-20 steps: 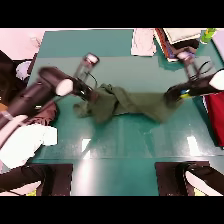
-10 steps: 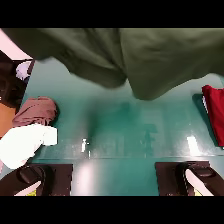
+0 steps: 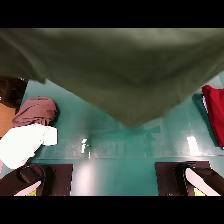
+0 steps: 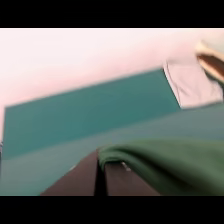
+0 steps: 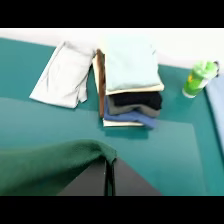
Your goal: Fold the shirts.
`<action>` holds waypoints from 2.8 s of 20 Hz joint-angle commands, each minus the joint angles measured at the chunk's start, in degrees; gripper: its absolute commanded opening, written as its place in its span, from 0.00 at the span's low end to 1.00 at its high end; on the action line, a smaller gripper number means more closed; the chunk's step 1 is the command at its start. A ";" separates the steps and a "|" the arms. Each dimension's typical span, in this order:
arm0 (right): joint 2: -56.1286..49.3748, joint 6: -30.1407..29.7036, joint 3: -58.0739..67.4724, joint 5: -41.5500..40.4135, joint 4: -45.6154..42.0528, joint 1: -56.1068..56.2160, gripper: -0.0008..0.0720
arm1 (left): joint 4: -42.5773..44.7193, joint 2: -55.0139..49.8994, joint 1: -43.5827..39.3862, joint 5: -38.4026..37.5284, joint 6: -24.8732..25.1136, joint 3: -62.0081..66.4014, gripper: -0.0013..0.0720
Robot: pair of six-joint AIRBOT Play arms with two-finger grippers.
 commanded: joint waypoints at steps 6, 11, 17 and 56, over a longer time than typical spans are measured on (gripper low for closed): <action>-24.44 0.11 -10.73 -8.22 6.64 7.02 0.03 | -7.41 -12.28 0.02 2.80 1.36 -32.83 0.05; -36.89 3.08 -8.11 -12.09 7.26 9.01 0.37 | -6.49 -18.29 0.02 13.77 1.18 -45.55 0.05; -32.96 3.08 -7.32 2.69 7.69 5.46 0.74 | -3.52 -18.91 0.02 9.20 1.20 -45.57 0.05; 8.35 5.97 -4.63 -3.82 16.70 -3.80 0.03 | 2.40 7.54 0.02 4.52 -0.74 8.87 0.05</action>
